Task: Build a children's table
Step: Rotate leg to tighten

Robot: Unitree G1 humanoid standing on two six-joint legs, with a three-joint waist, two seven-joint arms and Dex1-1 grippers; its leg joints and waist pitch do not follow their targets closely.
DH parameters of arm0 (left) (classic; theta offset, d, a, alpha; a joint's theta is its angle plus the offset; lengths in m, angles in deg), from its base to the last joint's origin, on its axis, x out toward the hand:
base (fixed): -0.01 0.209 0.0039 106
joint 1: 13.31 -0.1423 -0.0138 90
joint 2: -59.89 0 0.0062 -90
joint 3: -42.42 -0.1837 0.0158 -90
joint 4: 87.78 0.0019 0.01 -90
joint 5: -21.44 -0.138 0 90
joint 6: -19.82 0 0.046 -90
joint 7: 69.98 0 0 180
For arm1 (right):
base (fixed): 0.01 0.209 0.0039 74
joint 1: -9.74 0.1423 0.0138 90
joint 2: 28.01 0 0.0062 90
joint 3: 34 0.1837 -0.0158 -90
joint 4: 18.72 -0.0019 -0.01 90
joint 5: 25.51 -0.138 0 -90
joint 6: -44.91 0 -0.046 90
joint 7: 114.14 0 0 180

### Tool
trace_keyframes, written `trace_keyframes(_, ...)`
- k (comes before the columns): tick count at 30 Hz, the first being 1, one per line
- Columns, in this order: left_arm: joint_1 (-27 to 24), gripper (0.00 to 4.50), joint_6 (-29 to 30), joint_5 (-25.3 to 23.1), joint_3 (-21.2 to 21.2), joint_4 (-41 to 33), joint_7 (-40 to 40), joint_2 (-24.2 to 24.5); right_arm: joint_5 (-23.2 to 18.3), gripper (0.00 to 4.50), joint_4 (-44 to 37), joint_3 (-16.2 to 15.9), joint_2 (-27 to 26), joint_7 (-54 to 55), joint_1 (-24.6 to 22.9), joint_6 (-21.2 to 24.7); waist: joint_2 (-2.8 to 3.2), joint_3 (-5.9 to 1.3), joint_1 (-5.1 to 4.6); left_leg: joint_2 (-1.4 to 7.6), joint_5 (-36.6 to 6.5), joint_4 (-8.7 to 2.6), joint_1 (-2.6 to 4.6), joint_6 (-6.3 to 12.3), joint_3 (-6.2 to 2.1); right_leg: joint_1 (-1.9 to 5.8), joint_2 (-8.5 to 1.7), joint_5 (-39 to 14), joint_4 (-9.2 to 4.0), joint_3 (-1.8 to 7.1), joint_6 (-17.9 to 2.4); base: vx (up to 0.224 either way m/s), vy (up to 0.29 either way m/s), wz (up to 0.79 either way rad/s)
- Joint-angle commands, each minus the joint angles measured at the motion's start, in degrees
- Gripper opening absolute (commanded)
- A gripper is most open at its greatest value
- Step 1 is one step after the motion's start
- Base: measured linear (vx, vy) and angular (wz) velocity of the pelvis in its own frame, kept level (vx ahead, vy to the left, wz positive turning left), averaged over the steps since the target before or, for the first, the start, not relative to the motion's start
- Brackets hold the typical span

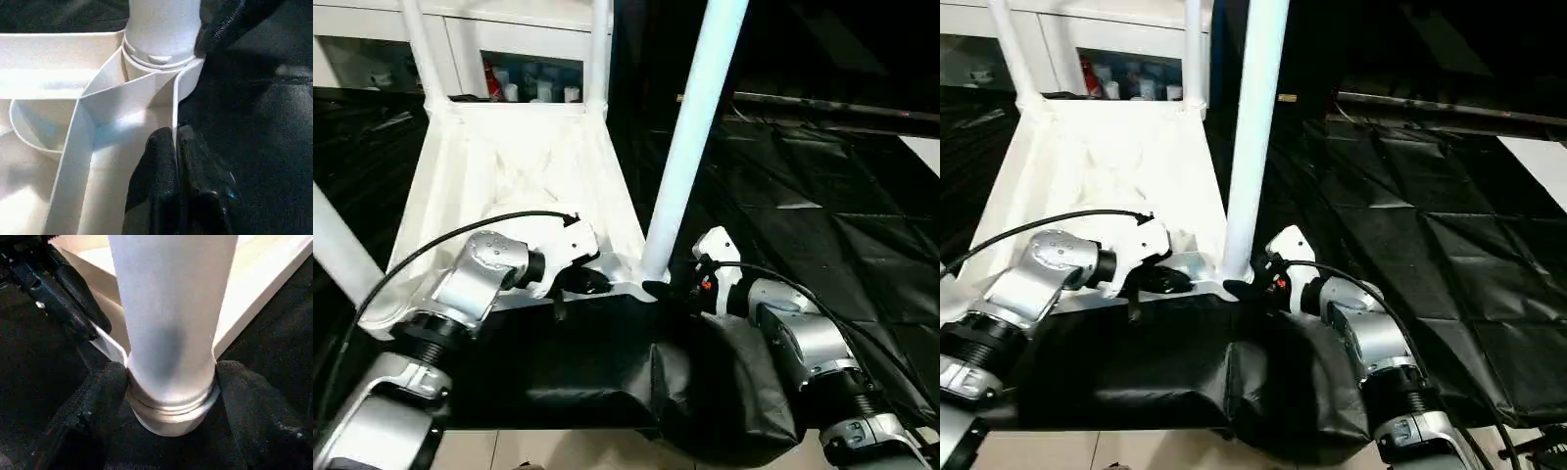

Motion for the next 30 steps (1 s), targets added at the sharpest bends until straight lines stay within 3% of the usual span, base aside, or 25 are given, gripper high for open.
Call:
trace_keyframes(1, -0.58, 0.11, -0.55, -0.29, -0.18, 0.16, -0.62, -0.41, -0.07, 3.25, 0.13, -0.43, 0.83, -0.37, -0.35, 0.33, 0.50, -3.51, 0.19, 1.02, -5.95, -3.26, 0.10, 1.91, 0.30, 3.75, -2.86, -3.37, -2.46, 2.46, -12.91, 0.000, 0.000, 0.00)
trace_keyframes(6, -0.06, 0.60, 0.14, 0.38, 0.14, -0.13, -0.50, -0.61, -0.04, 3.25, 0.22, -0.57, 0.89, -0.65, -0.35, 0.16, 0.45, -3.46, 0.31, 1.04, -6.46, -3.24, 0.16, 2.02, 0.33, 3.73, -2.96, -4.47, -2.54, 2.46, -13.00, 0.000, 0.000, 0.00)
trace_keyframes(16, -0.38, 0.60, -1.76, -0.08, 0.07, 1.24, -0.47, 0.33, -0.29, 3.25, -0.16, -0.83, 0.94, -0.84, -0.63, 0.13, 0.48, -3.24, 0.32, 1.08, -9.30, -3.42, 0.06, 0.81, 0.15, 3.50, -2.95, -9.73, -3.01, 2.48, -11.16, 0.000, 0.000, 0.00)
trace_keyframes(17, -0.34, 0.42, -1.84, 0.01, 0.18, 1.57, -0.44, 0.47, -0.31, 3.25, -0.18, -0.89, 1.00, -0.94, -0.66, 0.13, 0.42, -3.24, 0.31, 1.08, -9.54, -3.41, 0.04, 0.70, 0.14, 3.51, -2.96, -9.99, -3.02, 2.48, -11.09, 0.000, 0.000, 0.00)
trace_keyframes(29, -0.11, 0.42, -4.13, -1.48, -0.38, 3.83, -1.34, 1.51, -0.45, 3.25, -0.37, -1.09, 1.22, -1.23, -0.73, 0.05, 0.44, -3.33, 0.35, 1.06, -8.97, -3.34, -0.01, 0.74, 0.11, 3.51, -2.96, -9.21, -2.86, 2.47, -11.10, 0.000, 0.000, 0.00)
trace_keyframes(30, -0.08, 0.23, -4.21, -1.07, -0.01, 3.91, -1.58, 1.22, -0.48, 3.25, -0.41, -1.09, 1.24, -1.25, -0.77, 0.03, 0.42, -3.30, 0.34, 1.07, -9.04, -3.35, -0.03, 0.72, 0.11, 3.52, -2.97, -9.08, -2.85, 2.47, -11.19, 0.000, 0.000, 0.00)
